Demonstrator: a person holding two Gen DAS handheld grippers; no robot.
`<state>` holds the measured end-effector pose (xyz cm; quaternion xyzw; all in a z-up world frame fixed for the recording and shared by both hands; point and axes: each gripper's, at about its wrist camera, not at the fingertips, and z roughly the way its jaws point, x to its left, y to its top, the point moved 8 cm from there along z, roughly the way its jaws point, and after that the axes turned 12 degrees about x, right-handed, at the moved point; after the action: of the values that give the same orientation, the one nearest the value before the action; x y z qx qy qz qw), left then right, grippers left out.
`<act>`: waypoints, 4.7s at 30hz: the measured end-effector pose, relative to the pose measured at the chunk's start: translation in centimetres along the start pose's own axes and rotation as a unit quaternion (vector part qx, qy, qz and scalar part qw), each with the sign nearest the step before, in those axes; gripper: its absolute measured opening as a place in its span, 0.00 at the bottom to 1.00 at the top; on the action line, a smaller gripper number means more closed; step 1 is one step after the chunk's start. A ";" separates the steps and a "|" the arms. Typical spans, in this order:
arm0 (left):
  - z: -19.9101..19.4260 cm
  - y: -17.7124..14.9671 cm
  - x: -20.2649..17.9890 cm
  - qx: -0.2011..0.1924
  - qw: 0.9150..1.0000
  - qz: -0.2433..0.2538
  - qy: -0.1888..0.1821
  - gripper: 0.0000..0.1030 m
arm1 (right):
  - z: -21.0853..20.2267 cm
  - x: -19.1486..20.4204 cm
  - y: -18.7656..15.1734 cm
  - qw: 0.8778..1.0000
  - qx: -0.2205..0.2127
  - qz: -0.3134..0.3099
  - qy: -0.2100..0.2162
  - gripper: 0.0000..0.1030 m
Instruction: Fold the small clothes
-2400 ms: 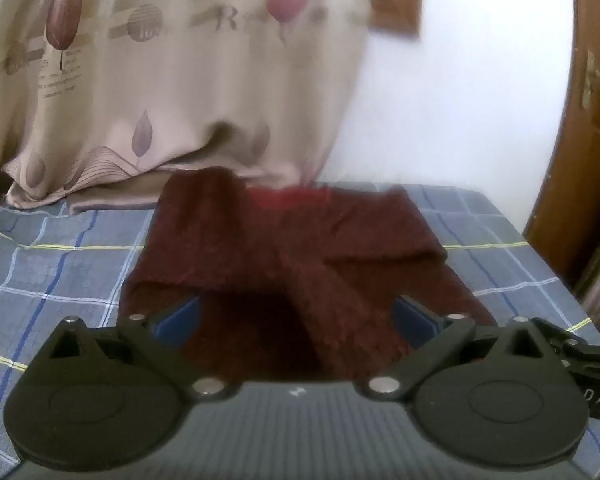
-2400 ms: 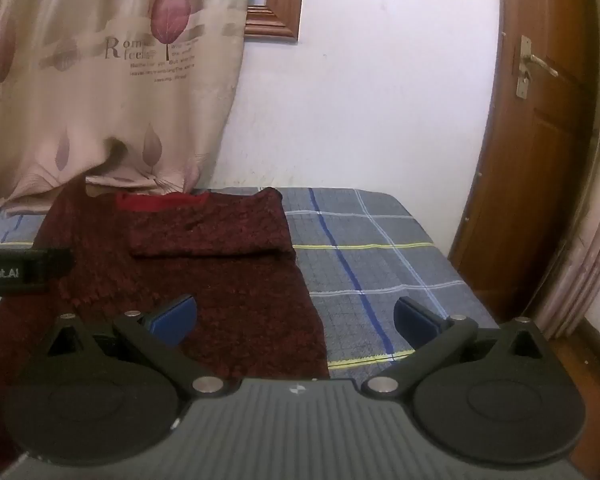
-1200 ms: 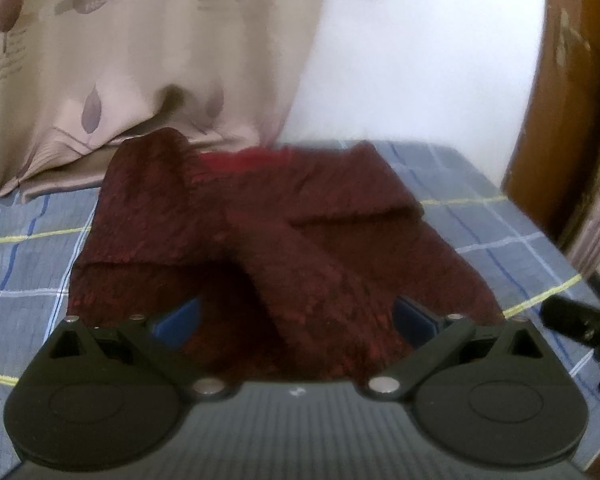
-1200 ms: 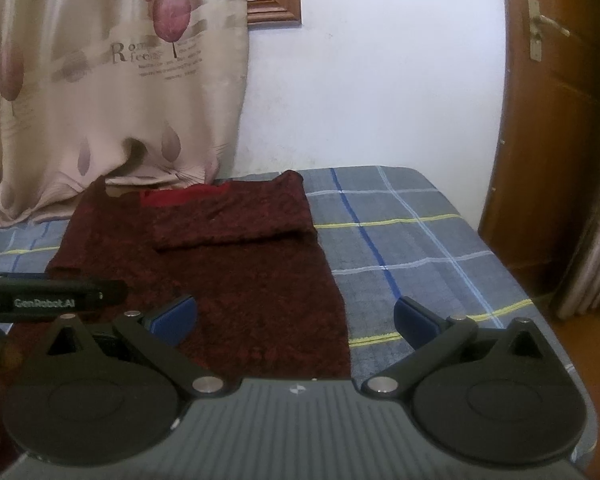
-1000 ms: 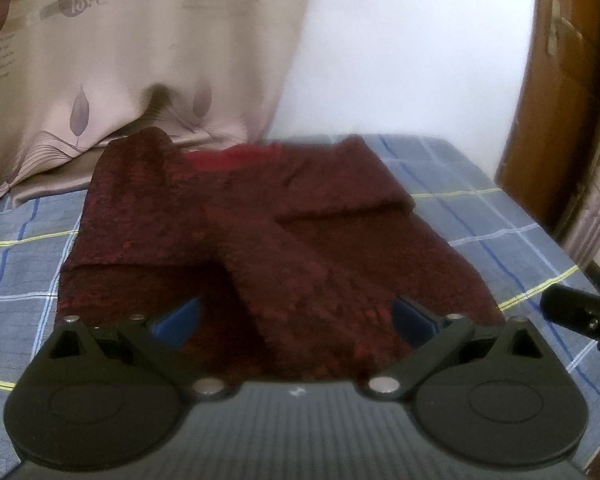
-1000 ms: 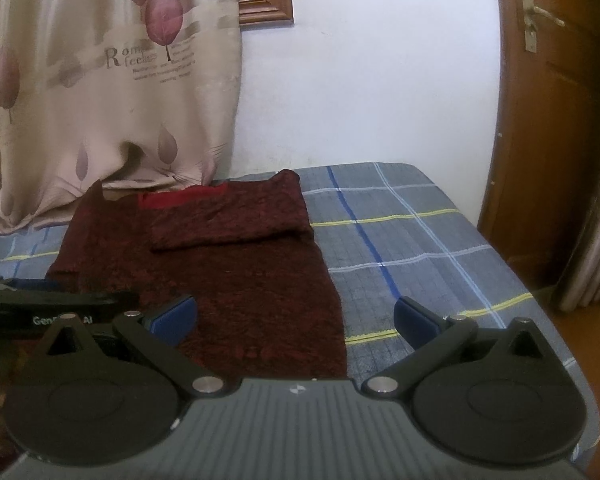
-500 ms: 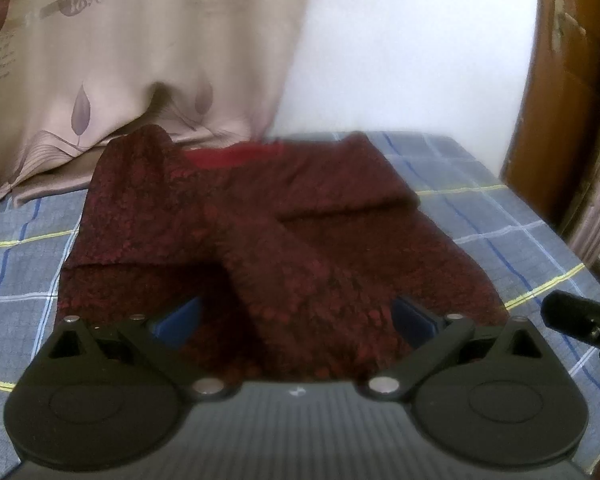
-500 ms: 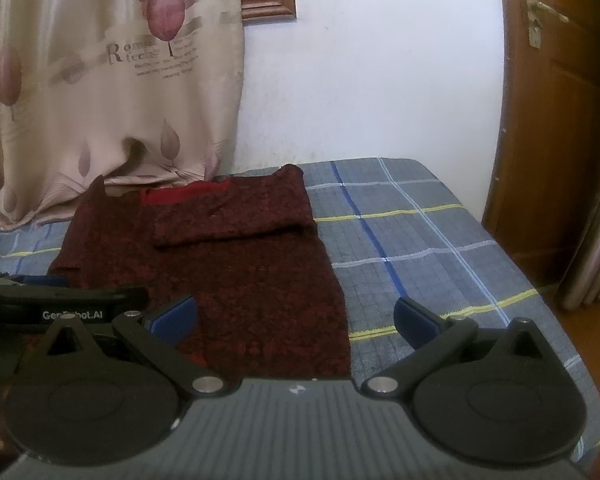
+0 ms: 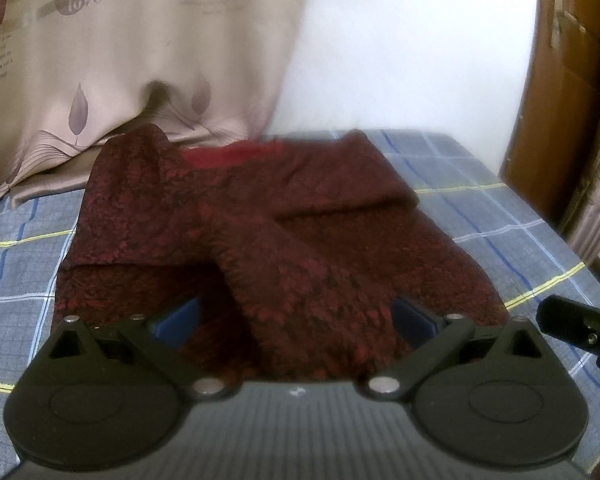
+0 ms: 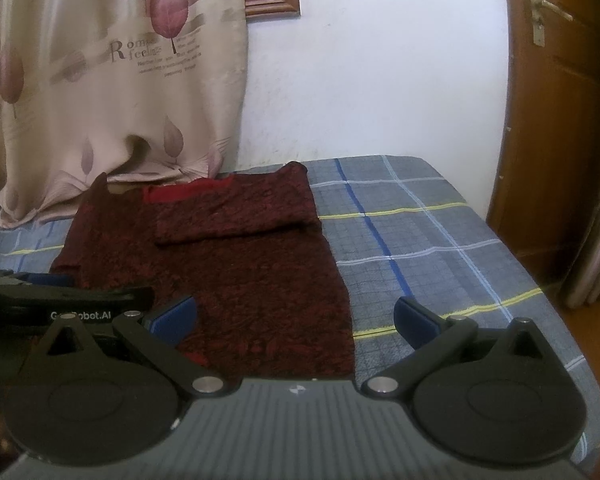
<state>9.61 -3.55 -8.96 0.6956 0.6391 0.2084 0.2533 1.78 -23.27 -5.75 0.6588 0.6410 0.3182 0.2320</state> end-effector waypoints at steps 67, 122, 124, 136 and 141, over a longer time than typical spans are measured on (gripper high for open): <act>2.5 2.4 5.8 0.075 0.985 -0.061 -0.144 0.74 | 1.9 0.3 0.6 0.990 0.055 0.053 0.117 1.00; -8.8 -1.4 39.8 -0.069 0.967 -0.181 0.167 0.70 | 21.1 23.7 8.1 0.871 0.263 0.228 0.347 0.96; -9.7 -2.5 37.4 -0.083 0.970 -0.172 0.149 0.71 | 22.1 24.4 7.9 0.874 0.256 0.239 0.338 0.95; -9.6 -8.0 31.7 -0.047 0.980 -0.186 0.060 0.73 | 25.8 24.6 8.1 0.885 0.188 0.316 0.287 0.20; -9.6 -8.0 29.5 -0.036 0.986 -0.159 0.046 0.73 | 23.9 21.6 9.9 0.887 0.137 0.308 0.315 0.16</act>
<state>0.29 27.09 -7.41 0.5651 0.7448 0.2201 0.2782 25.25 -0.13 -12.55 0.7136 0.4826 0.4732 -0.1843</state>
